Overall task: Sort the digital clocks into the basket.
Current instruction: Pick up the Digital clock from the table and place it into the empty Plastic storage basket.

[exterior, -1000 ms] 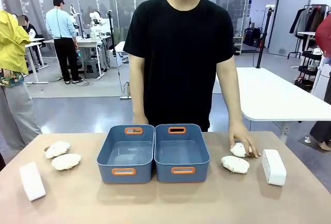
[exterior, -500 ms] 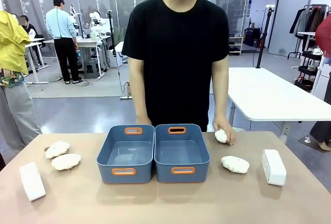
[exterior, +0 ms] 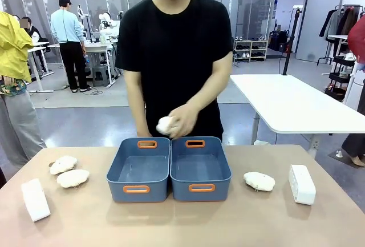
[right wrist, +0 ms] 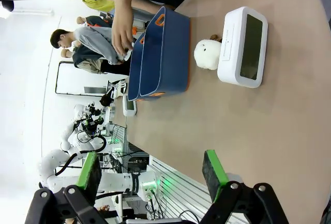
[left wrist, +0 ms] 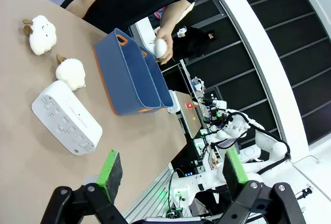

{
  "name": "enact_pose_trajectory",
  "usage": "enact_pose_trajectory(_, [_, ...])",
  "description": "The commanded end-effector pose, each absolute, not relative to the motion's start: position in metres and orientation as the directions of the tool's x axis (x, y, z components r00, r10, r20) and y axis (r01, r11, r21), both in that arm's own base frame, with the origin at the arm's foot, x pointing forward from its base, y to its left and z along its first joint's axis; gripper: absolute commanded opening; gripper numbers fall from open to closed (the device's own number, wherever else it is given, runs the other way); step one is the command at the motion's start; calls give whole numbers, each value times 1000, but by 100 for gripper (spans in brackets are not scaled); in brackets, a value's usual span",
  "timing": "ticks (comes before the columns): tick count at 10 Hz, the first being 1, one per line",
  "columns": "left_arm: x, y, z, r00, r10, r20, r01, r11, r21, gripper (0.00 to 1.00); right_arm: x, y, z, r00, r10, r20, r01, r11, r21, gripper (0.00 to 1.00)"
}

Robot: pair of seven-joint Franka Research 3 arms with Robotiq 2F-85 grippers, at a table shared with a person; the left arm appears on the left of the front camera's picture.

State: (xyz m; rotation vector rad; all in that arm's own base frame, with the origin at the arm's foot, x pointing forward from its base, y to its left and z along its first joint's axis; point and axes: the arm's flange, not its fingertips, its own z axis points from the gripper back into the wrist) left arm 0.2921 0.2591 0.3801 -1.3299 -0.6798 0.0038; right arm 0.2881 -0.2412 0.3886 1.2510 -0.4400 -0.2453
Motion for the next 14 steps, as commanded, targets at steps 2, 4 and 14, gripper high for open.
enact_pose_trajectory(2, [292,259,380,809,377,452,371,268,-889,100,289,-242,389,895,-405,188,-60,306,950,100])
enact_pose_trajectory(4, [295,248,399,871,292,396,275,380,-883,100,289,-242,389,895,-405,188,-60,306,950,100])
enact_pose_trajectory(14, [386,53,445,953,251,-170,-292,908,-301,100,289,-242,389,895,-405,188,-60,306,950,100])
